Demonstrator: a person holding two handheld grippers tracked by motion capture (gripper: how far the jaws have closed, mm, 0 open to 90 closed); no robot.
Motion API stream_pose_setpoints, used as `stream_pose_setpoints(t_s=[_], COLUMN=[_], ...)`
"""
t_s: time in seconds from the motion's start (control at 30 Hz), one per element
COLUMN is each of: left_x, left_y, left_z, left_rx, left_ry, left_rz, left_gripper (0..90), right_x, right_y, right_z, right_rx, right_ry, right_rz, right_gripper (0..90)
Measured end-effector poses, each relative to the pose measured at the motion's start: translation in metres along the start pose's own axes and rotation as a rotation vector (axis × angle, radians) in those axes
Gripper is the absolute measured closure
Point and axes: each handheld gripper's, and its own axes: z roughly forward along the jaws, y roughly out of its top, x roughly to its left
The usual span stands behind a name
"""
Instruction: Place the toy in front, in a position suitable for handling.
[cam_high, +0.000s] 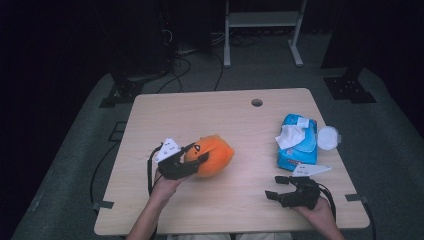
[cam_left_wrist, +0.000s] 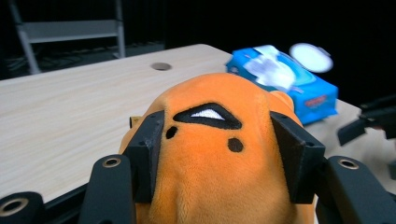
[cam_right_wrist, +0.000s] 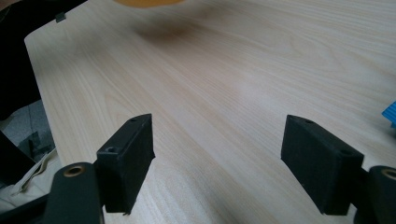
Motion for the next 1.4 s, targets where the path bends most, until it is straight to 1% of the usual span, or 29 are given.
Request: stream_pose_setpoints(t_s=[0.03,0.13,0.23,0.3,0.33,0.43,0.5,0.6,0.83,0.9,0.93,0.97,1.0,1.03,1.07,1.1,1.13,1.2,1.23,1.27,1.3,1.33,1.4], left_x=[-0.002,-0.006,-0.011,-0.014,-0.018,-0.021,-0.024,-0.03,-0.038,-0.04,-0.04,-0.041,-0.042,-0.042,-0.043,-0.043,-0.043,-0.041,-0.04,-0.038,-0.036,-0.035,-0.032], left_y=[-0.001,-0.004,-0.005,-0.005,-0.007,-0.008,-0.01,-0.012,-0.018,-0.021,-0.023,-0.025,-0.028,-0.029,-0.028,-0.027,-0.025,-0.024,-0.024,-0.023,-0.022,-0.022,-0.022], left_z=[0.002,0.009,0.013,0.016,0.019,0.022,0.025,0.03,0.039,0.041,0.044,0.046,0.049,0.049,0.048,0.047,0.044,0.039,0.038,0.034,0.032,0.029,0.024], left_rx=[0.001,0.0,0.0,-0.008,-0.013,-0.01,0.002,0.007,0.025,0.038,0.052,0.074,0.116,0.11,0.115,0.117,0.114,0.095,0.088,0.082,0.072,0.062,0.049], left_ry=[-0.015,-0.045,-0.055,-0.065,-0.076,-0.086,-0.1,-0.136,-0.154,-0.156,-0.161,-0.174,-0.183,-0.181,-0.183,-0.177,-0.163,-0.168,-0.166,-0.156,-0.154,-0.153,-0.145], left_rz=[-0.001,-0.022,-0.009,-0.01,-0.007,0.001,0.013,0.019,0.047,0.055,0.064,0.071,0.096,0.103,0.094,0.099,0.113,0.101,0.093,0.088,0.079,0.068,0.063], left_gripper=[42.6,42.5,42.3,42.2,42.2,42.0,41.8,41.3,41.1,40.6,36.8,36.8,27.7,27.7,20.6,20.6,18.7,16.4,15.6,14.8,14.4,14.4,14.4], right_x=[0.0,-0.001,-0.001,-0.001,-0.002,-0.003,-0.003,-0.004,-0.006,-0.006,-0.007,-0.007,-0.008,-0.008,-0.008,-0.008,-0.008,-0.009,-0.009,-0.009,-0.009,-0.009,-0.009], right_y=[0.0,0.0,0.0,0.001,0.0,0.0,0.0,0.0,0.0,0.0,0.0,0.0,0.0,0.0,0.0,0.0,0.0,0.001,0.001,0.001,0.002,0.004,0.005], right_z=[0.0,-0.001,-0.002,-0.002,-0.003,-0.003,-0.004,-0.006,-0.009,-0.009,-0.009,-0.009,-0.01,-0.01,-0.011,-0.011,-0.012,-0.013,-0.013,-0.013,-0.013,-0.016,-0.017], right_rx=[-0.001,-0.006,-0.005,-0.004,-0.006,-0.002,-0.001,-0.009,-0.016,-0.023,-0.022,-0.022,-0.025,-0.025,-0.031,-0.031,-0.035,-0.043,-0.044,-0.044,-0.047,-0.066,-0.072], right_ry=[0.0,0.001,-0.003,-0.006,-0.005,-0.009,-0.016,-0.028,-0.05,-0.054,-0.061,-0.061,-0.069,-0.069,-0.076,-0.076,-0.079,-0.083,-0.085,-0.089,-0.1,-0.116,-0.123], right_rz=[0.0,0.004,0.001,0.0,0.003,0.006,0.005,0.004,0.006,0.01,0.013,0.013,0.008,0.008,0.012,0.012,0.014,0.016,0.015,0.014,0.01,0.006,0.004], right_gripper=[24.3,24.3,24.3,24.3,24.3,24.3,24.3,24.0,24.0,24.0,24.0,24.0,24.1,24.1,24.1,24.1,24.1,24.1,24.1,24.2,24.2,24.3,24.3])
